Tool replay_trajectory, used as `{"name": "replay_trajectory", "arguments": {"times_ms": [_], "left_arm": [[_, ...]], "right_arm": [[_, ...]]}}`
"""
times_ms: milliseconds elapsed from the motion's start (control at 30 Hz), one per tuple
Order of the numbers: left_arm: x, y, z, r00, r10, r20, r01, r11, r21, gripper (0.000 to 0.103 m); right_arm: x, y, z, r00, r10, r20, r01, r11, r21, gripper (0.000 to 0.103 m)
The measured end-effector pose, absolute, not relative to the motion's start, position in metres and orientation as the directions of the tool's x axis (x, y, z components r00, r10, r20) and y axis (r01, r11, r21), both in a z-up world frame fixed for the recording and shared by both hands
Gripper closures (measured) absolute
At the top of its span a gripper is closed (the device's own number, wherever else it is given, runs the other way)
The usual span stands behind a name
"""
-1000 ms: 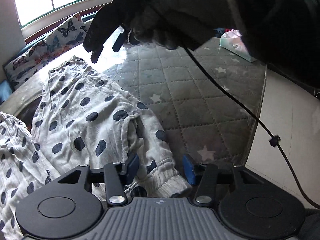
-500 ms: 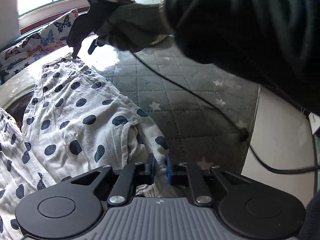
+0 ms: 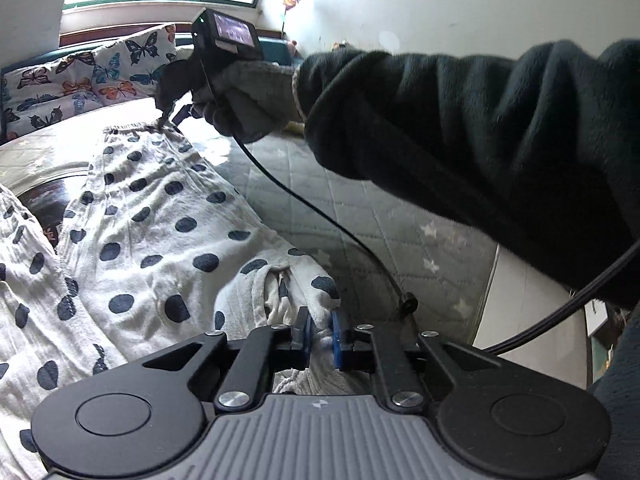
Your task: Fold clothes
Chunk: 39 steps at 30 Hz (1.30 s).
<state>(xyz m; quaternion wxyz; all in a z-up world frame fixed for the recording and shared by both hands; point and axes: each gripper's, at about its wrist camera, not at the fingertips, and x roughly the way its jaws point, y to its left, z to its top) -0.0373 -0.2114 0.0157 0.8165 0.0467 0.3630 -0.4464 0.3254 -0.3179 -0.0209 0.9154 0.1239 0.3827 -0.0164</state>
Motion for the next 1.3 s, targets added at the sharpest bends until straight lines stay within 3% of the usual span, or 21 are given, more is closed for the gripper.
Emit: {"name": "replay_trajectory", "arguments": {"times_ms": [300, 700, 1300], "left_arm": [[-0.051, -0.164, 0.034, 0.415, -0.713, -0.565, 0.714, 0.640, -0.284, 0.093], [-0.086, -0.058, 0.049, 0.590, -0.647, -0.484, 0.508, 0.763, -0.400, 0.093], [-0.114, 0.032, 0.024, 0.678, -0.526, -0.513, 0.242, 0.820, -0.519, 0.093]], "right_arm": [[0.326, -0.282, 0.012, 0.738, 0.050, -0.673, 0.130, 0.968, 0.214, 0.098], [0.342, -0.192, 0.070, 0.783, 0.104, -0.613, 0.053, 0.971, 0.232, 0.099], [0.380, 0.024, 0.030, 0.720, 0.244, -0.649, -0.165, 0.970, 0.181, 0.097]]}}
